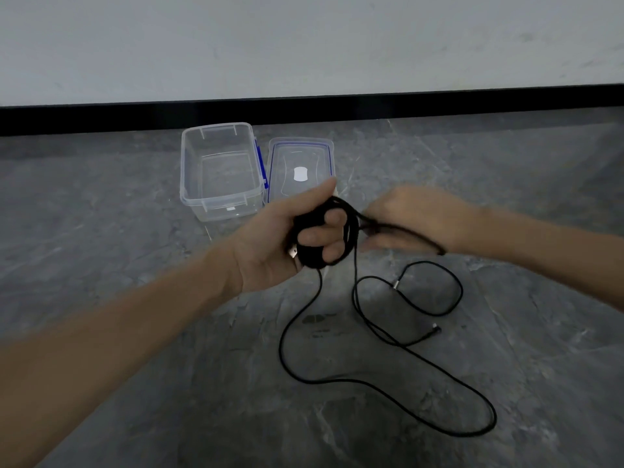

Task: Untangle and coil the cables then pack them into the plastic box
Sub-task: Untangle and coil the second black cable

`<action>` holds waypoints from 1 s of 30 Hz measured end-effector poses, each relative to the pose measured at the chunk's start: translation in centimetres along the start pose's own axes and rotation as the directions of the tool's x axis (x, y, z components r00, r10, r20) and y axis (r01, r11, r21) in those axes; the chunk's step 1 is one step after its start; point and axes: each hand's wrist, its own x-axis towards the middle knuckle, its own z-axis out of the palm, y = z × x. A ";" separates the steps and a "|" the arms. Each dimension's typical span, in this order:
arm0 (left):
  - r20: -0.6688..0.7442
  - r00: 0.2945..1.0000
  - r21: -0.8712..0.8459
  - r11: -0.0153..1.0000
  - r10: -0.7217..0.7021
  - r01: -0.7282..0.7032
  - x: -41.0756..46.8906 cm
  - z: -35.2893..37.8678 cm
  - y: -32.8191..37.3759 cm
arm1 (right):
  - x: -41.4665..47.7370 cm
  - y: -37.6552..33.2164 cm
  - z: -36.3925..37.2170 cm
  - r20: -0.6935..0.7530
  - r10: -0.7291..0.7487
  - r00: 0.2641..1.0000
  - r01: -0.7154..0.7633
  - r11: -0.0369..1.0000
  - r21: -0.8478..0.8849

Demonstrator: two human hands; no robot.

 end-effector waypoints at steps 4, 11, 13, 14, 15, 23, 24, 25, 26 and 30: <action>-0.150 0.984 -0.057 0.993 0.094 -0.103 0.3 0.0 0.0 | 0.5 -1.8 1.7 -0.113 0.037 0.993 -0.046 0.996 -0.080; -0.246 0.965 -0.065 0.991 0.095 -0.114 -0.2 -1.5 -0.4 | 0.8 -1.1 -0.4 0.335 0.246 0.910 -0.326 -0.076 0.942; -0.247 0.966 -0.074 0.992 0.082 -0.103 -0.1 -1.5 -0.5 | 0.6 -0.9 -0.3 0.372 0.088 0.924 -0.330 -0.307 0.893; -0.237 0.968 -0.080 0.992 0.077 -0.099 -0.2 -1.4 -0.4 | 0.5 -0.8 -0.2 0.375 0.053 0.926 -0.333 -0.357 0.873; -0.227 0.971 -0.084 0.992 0.077 -0.098 -0.1 -1.3 -0.4 | 0.4 -0.6 0.0 0.385 0.055 0.921 -0.338 -0.375 0.863; -0.248 0.963 -0.109 0.985 0.107 -0.137 0.2 -1.2 0.0 | -0.9 -0.8 1.0 0.368 -0.112 0.923 -0.367 -0.543 0.755; -0.249 0.963 -0.108 0.985 0.107 -0.137 0.2 -1.3 -0.1 | -0.9 -0.8 1.1 0.366 -0.099 0.925 -0.354 -0.570 0.741; -0.249 0.963 -0.107 0.985 0.105 -0.135 0.1 -1.3 -0.2 | -1.0 -0.7 1.2 0.366 -0.070 0.928 -0.334 -0.596 0.730; -0.249 0.963 -0.107 0.985 0.102 -0.133 0.1 -1.2 -0.2 | -1.1 -0.6 1.3 0.368 -0.039 0.929 -0.312 -0.621 0.719; -0.252 0.962 -0.130 0.982 0.102 -0.138 0.2 -1.0 -0.2 | -1.5 -0.2 2.1 0.379 -0.001 0.925 -0.273 -0.695 0.665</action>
